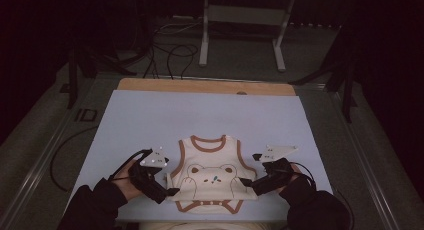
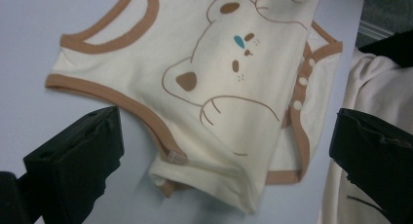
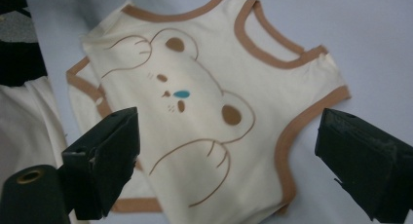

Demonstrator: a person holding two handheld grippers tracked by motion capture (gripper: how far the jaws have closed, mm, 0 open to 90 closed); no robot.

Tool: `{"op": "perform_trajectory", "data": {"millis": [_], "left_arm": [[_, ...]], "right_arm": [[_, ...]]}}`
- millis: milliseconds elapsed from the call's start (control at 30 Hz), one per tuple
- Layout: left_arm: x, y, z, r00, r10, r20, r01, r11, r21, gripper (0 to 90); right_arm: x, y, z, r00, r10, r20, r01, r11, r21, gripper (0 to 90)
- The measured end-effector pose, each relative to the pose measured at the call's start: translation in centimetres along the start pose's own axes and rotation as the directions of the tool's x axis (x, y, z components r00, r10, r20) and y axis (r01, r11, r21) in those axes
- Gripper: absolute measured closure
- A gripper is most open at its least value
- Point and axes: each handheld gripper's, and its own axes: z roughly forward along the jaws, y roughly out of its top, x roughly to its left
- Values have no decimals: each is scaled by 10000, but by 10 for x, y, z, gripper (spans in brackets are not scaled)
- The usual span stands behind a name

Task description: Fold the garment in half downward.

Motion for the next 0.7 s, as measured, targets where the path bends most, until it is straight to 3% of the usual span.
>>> {"op": "perform_trajectory", "data": {"millis": [700], "left_arm": [[31,34,-1,9994,-18,347,34,9989,-462,0]], "right_arm": [[-32,30,10,9987,-417,288,424,9988,-251,94]]}}
